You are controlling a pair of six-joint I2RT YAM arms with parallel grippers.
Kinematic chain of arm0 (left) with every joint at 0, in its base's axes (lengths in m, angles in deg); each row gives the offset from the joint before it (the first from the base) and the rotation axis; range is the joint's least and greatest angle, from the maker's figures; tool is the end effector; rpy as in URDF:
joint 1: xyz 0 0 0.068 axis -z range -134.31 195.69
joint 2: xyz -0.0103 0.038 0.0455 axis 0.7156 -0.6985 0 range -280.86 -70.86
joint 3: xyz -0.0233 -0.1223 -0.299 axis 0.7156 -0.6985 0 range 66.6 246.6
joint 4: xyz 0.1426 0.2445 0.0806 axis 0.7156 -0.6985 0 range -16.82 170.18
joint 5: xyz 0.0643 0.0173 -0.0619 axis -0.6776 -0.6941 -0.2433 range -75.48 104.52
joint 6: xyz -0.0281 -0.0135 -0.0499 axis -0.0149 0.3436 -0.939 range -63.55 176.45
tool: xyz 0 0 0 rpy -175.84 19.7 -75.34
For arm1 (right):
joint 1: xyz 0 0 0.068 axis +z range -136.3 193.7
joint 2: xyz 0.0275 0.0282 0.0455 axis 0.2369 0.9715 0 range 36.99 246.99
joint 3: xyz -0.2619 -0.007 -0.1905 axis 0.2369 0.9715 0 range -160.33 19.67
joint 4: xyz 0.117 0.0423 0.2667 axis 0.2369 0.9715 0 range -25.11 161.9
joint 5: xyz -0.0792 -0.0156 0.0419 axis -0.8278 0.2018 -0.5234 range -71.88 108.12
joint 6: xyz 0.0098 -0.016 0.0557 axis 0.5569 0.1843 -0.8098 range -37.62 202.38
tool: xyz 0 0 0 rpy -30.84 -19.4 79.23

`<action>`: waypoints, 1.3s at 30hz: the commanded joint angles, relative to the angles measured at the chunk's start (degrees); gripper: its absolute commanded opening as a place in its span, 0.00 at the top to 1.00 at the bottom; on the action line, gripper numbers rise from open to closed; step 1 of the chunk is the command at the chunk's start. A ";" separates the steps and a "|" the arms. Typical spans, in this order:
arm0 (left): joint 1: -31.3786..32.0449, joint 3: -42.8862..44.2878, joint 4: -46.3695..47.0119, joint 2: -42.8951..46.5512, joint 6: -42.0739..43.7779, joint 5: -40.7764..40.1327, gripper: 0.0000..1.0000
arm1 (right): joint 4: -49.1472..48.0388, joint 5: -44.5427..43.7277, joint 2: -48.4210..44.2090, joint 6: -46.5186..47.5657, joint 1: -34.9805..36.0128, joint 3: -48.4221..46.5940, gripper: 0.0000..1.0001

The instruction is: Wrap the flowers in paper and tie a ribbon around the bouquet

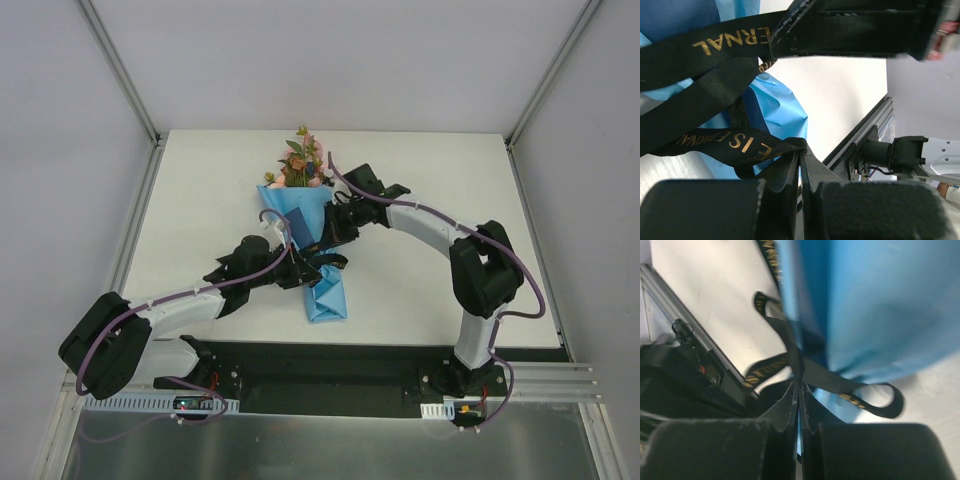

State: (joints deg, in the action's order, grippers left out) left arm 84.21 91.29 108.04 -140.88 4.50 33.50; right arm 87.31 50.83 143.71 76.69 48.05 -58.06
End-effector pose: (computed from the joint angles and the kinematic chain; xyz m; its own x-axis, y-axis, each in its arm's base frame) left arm 0.1950 -0.1729 0.2198 -0.7996 -0.3152 -0.5111 0.3277 0.4842 -0.8112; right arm 0.3613 0.2748 0.2477 -0.7166 -0.3888 -0.5791 -0.6855 0.5457 0.4820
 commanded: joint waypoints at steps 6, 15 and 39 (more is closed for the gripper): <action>-0.55 -1.13 3.17 1.99 0.00 -0.26 1.00 | 8.52 3.41 4.81 3.85 8.88 -13.67 0.99; -0.47 -4.12 5.19 3.31 -1.23 -0.70 1.00 | 11.94 6.92 7.80 4.98 9.77 -17.17 0.85; -10.04 23.63 -31.89 -14.88 6.23 28.03 1.00 | -42.00 -31.63 -47.84 36.77 31.99 45.30 0.53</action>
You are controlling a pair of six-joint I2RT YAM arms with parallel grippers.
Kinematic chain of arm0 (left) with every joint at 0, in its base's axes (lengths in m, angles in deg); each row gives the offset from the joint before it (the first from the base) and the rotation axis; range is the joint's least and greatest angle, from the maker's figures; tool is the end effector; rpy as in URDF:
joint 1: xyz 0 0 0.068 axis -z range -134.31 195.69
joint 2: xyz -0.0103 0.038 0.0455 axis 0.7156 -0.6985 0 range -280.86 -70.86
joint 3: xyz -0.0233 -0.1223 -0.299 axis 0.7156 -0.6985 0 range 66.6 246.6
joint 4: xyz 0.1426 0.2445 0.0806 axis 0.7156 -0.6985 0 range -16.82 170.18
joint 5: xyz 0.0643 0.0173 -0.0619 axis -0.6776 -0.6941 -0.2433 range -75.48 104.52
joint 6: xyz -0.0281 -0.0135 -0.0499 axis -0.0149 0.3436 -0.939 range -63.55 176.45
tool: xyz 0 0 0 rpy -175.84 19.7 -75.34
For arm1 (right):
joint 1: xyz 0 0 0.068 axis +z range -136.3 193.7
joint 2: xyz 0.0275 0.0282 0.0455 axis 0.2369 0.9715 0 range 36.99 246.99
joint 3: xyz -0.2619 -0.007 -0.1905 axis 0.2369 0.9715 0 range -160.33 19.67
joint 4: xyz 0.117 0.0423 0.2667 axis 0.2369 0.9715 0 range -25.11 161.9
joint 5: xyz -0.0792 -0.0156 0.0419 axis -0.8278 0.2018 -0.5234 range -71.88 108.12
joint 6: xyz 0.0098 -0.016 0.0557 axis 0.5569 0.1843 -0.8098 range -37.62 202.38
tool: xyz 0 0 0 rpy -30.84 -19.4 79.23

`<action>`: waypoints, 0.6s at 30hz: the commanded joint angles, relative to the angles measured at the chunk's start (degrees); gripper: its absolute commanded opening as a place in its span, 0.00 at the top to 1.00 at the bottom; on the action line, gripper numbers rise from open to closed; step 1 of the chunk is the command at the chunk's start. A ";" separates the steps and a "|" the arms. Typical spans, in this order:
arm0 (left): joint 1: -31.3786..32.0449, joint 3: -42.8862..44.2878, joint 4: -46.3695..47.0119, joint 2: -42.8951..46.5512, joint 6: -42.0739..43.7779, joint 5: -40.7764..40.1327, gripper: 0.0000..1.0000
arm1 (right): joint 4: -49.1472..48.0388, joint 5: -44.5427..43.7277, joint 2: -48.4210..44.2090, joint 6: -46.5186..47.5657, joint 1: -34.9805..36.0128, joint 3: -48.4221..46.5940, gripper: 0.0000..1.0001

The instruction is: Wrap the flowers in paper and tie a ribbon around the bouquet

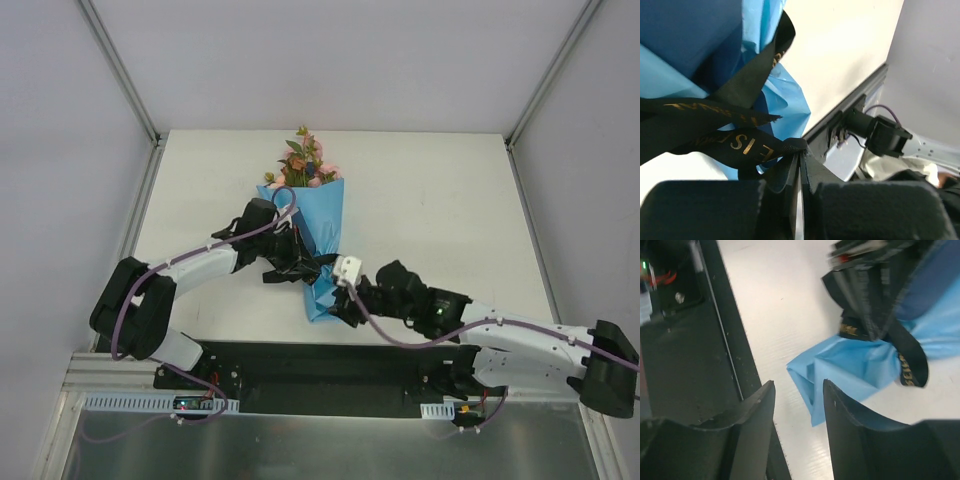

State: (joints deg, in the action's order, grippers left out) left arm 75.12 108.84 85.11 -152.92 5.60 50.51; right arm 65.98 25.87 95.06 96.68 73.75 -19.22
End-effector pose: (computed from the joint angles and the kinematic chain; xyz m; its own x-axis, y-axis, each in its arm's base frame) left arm 0.2651 -0.1784 0.2318 -0.9484 -0.1853 -0.2573 0.1298 0.5134 -0.8483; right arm 0.1177 0.2156 0.3066 0.0602 -0.3858 -0.9206 -0.9358 0.2991 -0.1866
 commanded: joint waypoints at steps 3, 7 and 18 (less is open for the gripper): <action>-1.66 8.03 -11.87 -4.86 5.93 14.46 1.00 | -15.86 -6.26 8.71 20.84 9.38 -0.44 0.47; -2.01 9.79 -13.36 -6.61 6.73 19.90 1.00 | -15.84 -7.39 18.82 30.76 12.28 -6.52 0.46; -4.82 12.43 -20.39 -6.44 10.68 29.31 0.96 | -9.78 -9.68 35.43 48.50 12.90 -19.37 0.45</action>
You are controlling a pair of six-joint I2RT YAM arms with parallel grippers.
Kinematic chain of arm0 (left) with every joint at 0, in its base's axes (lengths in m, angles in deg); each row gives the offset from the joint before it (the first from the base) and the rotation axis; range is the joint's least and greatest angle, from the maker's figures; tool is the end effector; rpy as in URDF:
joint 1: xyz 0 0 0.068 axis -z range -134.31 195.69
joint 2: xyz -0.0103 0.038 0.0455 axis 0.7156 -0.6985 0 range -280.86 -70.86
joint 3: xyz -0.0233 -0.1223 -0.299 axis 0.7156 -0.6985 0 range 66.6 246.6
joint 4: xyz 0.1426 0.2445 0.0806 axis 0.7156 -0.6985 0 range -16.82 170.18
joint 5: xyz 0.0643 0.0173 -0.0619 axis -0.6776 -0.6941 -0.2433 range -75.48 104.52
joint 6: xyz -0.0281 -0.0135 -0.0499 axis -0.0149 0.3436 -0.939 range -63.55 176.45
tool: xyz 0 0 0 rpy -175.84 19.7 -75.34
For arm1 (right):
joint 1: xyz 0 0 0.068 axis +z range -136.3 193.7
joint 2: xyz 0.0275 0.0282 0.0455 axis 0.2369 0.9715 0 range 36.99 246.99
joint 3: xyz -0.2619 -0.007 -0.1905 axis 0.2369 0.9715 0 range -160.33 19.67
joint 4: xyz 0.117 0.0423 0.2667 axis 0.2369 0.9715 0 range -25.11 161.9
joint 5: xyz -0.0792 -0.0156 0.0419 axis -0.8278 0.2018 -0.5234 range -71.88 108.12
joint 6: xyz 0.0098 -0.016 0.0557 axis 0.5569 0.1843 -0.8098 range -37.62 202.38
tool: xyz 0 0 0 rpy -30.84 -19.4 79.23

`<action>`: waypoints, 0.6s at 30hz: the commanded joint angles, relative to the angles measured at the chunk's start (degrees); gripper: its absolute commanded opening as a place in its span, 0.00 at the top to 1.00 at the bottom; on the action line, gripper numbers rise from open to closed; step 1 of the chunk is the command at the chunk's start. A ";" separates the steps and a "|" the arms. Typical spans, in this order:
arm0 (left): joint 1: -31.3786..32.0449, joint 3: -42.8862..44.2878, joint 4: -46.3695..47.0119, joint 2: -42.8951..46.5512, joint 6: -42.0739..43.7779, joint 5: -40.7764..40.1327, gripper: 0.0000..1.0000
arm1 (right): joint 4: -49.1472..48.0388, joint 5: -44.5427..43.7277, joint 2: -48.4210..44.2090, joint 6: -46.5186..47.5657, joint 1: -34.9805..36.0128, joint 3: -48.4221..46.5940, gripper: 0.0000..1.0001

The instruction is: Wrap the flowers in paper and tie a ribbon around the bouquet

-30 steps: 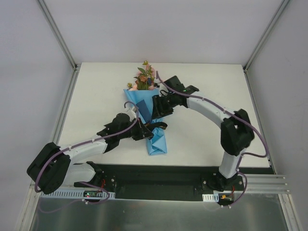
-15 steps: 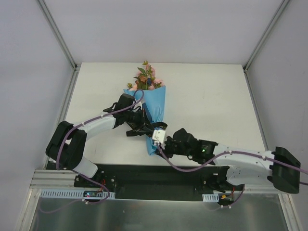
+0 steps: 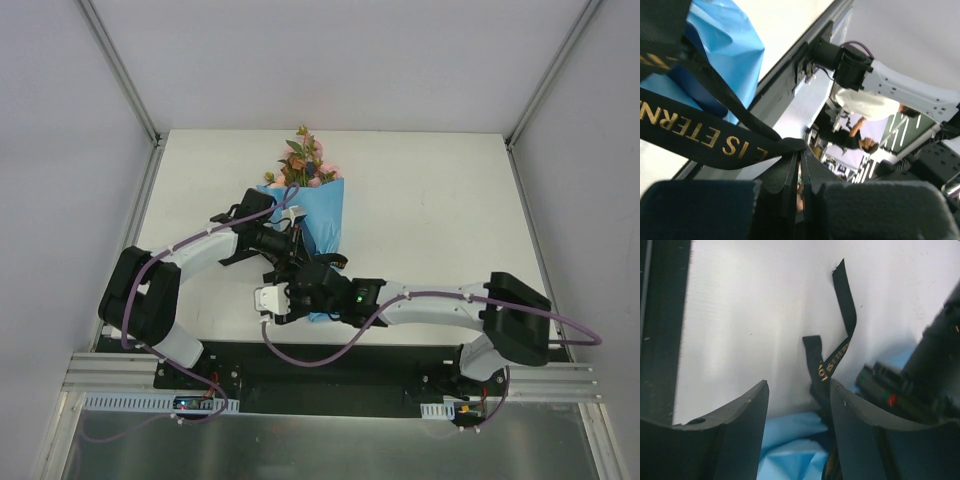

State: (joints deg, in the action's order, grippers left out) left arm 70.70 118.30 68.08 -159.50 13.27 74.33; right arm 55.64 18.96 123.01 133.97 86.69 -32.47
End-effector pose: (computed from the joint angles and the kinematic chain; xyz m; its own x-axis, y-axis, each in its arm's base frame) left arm 0.2877 -0.1749 0.2376 -0.9959 0.0850 -0.0314 0.0613 0.3761 -0.9245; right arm 0.1076 0.3537 0.2745 0.6766 -0.4667 -0.5695 -0.6919 -0.1383 -0.7086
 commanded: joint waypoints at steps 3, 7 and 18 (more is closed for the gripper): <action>-2.16 3.58 -5.46 -0.04 4.50 6.11 0.96 | 0.91 -4.09 14.34 15.89 0.22 -11.21 0.46; -3.13 5.33 -9.16 -0.22 7.23 5.50 0.95 | -1.72 -6.28 20.32 20.12 0.39 -13.17 0.47; -3.31 6.04 -12.07 -1.71 10.40 4.00 0.96 | -16.31 -18.16 31.49 25.22 -0.57 -14.22 0.46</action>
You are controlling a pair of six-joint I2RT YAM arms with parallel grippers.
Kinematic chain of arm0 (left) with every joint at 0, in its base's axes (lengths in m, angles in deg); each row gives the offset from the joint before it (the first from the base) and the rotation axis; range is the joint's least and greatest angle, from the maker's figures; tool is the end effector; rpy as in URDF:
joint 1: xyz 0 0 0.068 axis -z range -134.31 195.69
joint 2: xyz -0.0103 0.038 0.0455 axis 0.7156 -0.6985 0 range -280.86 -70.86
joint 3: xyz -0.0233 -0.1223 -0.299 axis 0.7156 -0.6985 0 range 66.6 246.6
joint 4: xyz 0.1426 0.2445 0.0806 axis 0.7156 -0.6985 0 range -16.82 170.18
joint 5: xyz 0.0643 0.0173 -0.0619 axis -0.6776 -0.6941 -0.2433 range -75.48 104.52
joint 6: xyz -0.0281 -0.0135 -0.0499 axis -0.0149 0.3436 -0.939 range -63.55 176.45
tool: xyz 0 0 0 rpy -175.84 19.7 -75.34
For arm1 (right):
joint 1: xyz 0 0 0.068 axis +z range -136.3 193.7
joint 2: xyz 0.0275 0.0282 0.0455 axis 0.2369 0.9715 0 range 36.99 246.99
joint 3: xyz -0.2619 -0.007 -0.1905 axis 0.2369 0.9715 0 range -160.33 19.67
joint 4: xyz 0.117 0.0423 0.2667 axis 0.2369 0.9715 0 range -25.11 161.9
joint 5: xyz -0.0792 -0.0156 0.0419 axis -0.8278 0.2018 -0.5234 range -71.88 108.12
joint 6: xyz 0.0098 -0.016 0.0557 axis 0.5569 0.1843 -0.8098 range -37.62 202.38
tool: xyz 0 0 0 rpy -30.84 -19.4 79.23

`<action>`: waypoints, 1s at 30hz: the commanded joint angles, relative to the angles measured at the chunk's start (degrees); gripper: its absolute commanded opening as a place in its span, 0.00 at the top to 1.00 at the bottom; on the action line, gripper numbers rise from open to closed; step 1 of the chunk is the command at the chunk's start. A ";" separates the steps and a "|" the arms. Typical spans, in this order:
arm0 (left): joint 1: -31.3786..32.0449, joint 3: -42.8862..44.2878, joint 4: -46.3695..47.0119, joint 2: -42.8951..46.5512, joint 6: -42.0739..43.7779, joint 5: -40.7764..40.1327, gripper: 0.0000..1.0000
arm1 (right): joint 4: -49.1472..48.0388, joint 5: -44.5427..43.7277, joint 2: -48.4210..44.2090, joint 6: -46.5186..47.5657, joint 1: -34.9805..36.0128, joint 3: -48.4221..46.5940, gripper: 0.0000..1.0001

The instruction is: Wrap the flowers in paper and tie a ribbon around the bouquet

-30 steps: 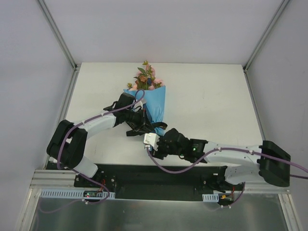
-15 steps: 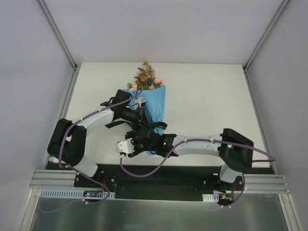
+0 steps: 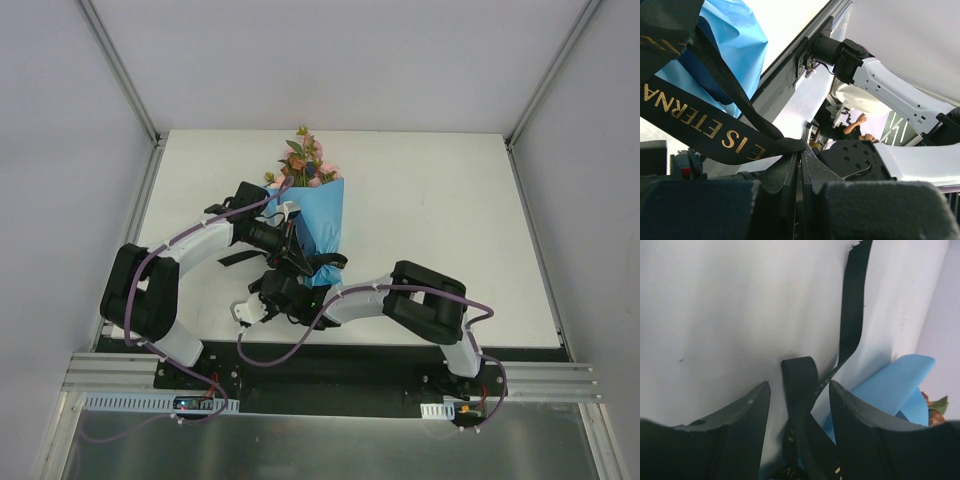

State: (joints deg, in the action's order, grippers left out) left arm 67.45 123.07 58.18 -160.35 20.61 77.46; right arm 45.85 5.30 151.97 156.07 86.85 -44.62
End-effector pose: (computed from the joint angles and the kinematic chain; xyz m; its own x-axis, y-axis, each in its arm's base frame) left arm 0.2998 -0.1606 0.2513 -0.9932 0.1098 -0.0376 0.0756 0.3669 -0.9272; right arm 0.1470 0.4525 0.1613 0.8004 -0.5858 -0.1273 -0.3926 -0.3517 -0.8498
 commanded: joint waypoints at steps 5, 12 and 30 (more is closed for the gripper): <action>-0.05 1.28 -2.35 -0.59 3.84 0.78 0.95 | -7.58 -4.76 4.47 3.83 -1.16 -3.12 0.89; -0.31 1.01 -2.70 1.95 4.81 0.52 0.96 | -9.78 4.36 -4.31 -5.37 -1.25 4.86 1.00; -0.49 1.72 -2.52 2.04 4.55 -6.77 1.00 | -14.87 16.95 -26.38 -47.64 -4.32 20.95 1.00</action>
State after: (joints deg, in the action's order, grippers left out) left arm 67.34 123.48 56.76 -160.27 23.93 72.62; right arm 36.51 18.68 131.14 124.14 83.85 -26.83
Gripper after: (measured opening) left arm 0.007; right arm 0.009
